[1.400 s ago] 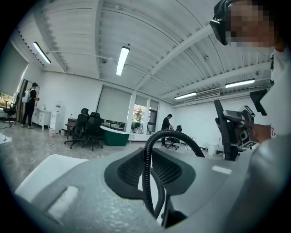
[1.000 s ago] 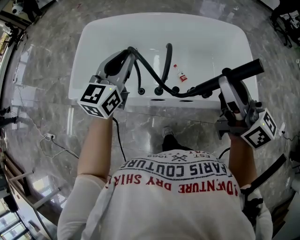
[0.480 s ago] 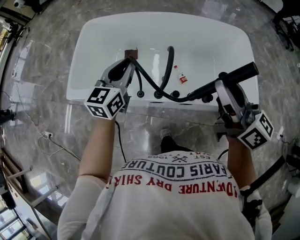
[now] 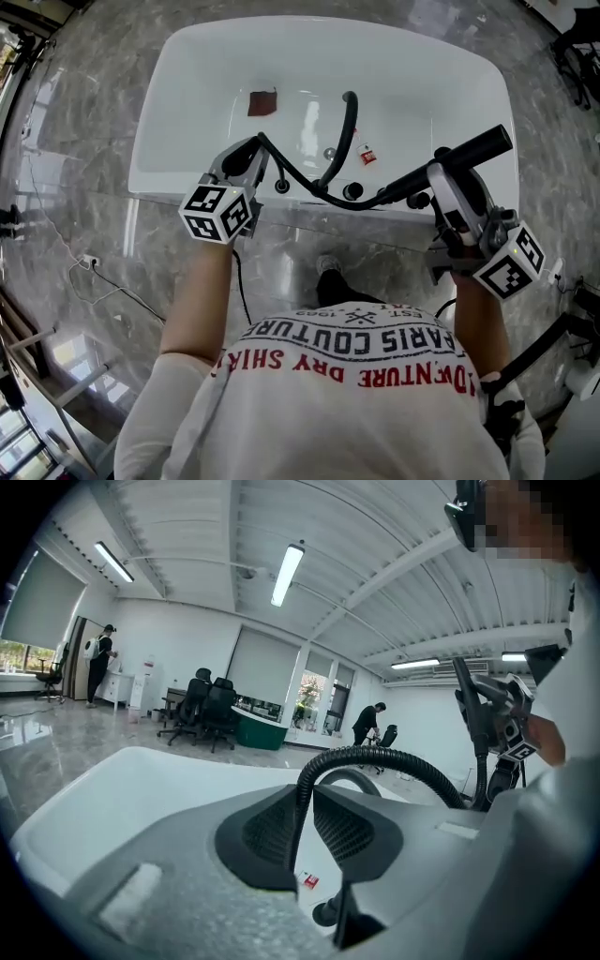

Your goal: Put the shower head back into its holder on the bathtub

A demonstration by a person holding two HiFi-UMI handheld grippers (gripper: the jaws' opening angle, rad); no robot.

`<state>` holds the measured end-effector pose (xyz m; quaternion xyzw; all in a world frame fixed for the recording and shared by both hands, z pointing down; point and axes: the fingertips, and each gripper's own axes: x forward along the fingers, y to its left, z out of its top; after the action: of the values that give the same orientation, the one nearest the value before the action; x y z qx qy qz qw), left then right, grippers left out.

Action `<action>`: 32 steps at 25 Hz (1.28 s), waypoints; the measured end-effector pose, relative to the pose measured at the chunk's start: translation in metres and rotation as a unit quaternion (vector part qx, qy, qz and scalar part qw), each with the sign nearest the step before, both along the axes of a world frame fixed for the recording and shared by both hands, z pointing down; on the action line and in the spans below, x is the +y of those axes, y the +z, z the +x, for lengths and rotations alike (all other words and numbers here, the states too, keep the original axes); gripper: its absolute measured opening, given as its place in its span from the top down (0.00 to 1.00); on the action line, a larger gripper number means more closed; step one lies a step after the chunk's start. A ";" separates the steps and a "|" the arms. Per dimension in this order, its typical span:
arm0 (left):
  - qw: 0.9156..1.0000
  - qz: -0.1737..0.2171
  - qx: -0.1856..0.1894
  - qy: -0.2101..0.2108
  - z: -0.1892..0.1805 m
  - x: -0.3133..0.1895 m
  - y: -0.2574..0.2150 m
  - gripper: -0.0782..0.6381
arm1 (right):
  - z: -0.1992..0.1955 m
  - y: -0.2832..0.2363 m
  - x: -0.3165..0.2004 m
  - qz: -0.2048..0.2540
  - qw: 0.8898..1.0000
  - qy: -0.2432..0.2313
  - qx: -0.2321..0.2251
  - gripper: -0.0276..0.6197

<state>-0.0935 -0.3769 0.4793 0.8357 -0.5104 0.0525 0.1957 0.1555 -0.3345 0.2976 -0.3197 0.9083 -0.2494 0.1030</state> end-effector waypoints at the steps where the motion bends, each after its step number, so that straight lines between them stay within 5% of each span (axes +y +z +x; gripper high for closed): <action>1: 1.000 -0.006 0.000 -0.002 -0.002 0.002 0.007 0.81 | -0.002 0.002 -0.001 -0.003 1.000 -0.002 0.000 0.74; 14: 0.996 -0.086 -0.011 -0.010 -0.012 0.032 0.084 0.81 | -0.021 0.019 -0.009 -0.020 1.000 -0.019 0.007 0.74; 32: 0.979 -0.184 -0.069 0.049 0.024 0.078 0.176 0.81 | -0.027 0.018 -0.007 -0.021 0.999 -0.040 0.009 0.74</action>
<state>-0.0692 -0.2985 0.6550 0.8036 -0.4627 0.2129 0.3079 0.1281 -0.3415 0.3159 -0.2875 0.9157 -0.2696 0.0780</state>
